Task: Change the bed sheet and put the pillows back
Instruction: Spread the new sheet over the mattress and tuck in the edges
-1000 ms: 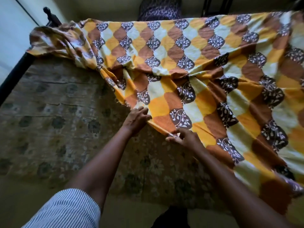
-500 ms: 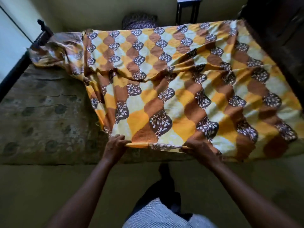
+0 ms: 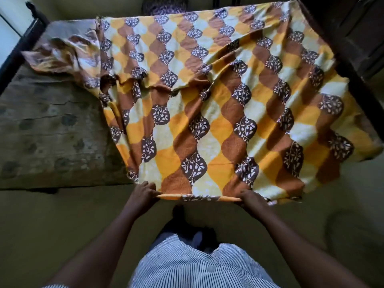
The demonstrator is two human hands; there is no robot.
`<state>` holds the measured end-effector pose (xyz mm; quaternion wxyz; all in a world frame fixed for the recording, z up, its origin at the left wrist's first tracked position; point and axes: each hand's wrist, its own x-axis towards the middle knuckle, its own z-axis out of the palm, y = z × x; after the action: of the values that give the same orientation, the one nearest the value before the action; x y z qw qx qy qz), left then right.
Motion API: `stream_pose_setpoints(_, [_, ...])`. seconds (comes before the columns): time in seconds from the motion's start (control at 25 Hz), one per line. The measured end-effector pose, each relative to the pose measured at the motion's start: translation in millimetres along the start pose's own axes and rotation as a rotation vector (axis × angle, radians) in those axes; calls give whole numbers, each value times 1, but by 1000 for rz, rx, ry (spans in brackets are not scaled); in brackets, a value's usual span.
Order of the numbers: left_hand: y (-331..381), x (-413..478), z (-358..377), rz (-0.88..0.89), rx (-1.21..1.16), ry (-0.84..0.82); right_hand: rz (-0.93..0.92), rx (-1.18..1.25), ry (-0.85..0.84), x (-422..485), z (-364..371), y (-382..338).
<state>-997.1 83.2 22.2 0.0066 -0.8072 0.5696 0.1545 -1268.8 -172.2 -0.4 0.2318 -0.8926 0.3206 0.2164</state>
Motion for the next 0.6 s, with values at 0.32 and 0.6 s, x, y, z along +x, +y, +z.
stream_pose_setpoints(0.32, [-10,16,5,-303,-395,-318,51,88,-81,50,-2,-70])
stream_pose_setpoints(0.6, [-150,-37,-21,-633,-729,118,-96,427,67,127,-39,-265])
